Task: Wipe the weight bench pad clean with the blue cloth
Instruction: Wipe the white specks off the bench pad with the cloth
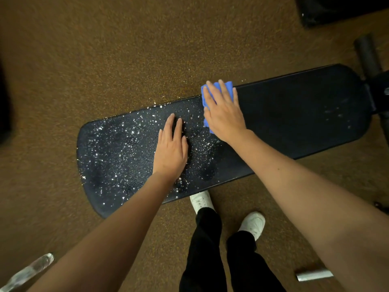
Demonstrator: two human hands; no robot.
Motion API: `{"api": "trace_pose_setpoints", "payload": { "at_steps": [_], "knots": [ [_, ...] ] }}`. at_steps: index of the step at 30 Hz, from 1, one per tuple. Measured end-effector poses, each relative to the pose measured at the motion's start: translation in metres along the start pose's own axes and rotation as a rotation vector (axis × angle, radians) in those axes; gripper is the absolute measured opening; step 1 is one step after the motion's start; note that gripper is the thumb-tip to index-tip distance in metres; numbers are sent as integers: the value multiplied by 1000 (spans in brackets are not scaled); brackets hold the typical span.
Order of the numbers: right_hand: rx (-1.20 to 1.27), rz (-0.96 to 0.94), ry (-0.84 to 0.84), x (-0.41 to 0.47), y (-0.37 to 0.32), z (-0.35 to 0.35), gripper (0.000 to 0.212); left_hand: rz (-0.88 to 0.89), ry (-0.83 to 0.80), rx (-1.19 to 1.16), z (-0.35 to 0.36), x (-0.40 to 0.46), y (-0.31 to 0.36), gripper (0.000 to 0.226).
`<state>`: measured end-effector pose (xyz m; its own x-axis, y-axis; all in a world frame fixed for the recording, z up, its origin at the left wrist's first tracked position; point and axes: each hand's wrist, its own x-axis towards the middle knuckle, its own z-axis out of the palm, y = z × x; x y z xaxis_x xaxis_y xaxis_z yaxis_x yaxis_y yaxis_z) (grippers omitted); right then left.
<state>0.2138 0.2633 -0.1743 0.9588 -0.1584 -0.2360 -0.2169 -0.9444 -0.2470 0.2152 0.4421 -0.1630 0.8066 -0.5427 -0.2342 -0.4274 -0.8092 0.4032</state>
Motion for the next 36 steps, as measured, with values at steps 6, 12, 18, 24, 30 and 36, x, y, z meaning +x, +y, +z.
{"api": "trace_pose_setpoints", "payload": {
  "at_steps": [6, 12, 18, 24, 30, 36],
  "knots": [
    [208, -138, -47, -19, 5, -20, 55, -41, 124, -69, -12, 17, 26, 59],
    [158, 200, 37, -73, 61, -26, 53, -90, 112, 63, 2, 60, 89, 60],
    [86, 220, -97, -86, 72, -7, 56, -215, 27, 256, 42, 75, 116, 58],
    [51, 214, -95, -86, 74, 0, 61, -210, 11, 319, 36, 104, 107, 52],
    [50, 195, -112, -87, 76, 1, 64, -125, 50, 329, 34, 88, 101, 56],
    [33, 185, -109, -87, 77, 0, 69, 64, -9, 387, 32, 63, 79, 56]
  ]
}}
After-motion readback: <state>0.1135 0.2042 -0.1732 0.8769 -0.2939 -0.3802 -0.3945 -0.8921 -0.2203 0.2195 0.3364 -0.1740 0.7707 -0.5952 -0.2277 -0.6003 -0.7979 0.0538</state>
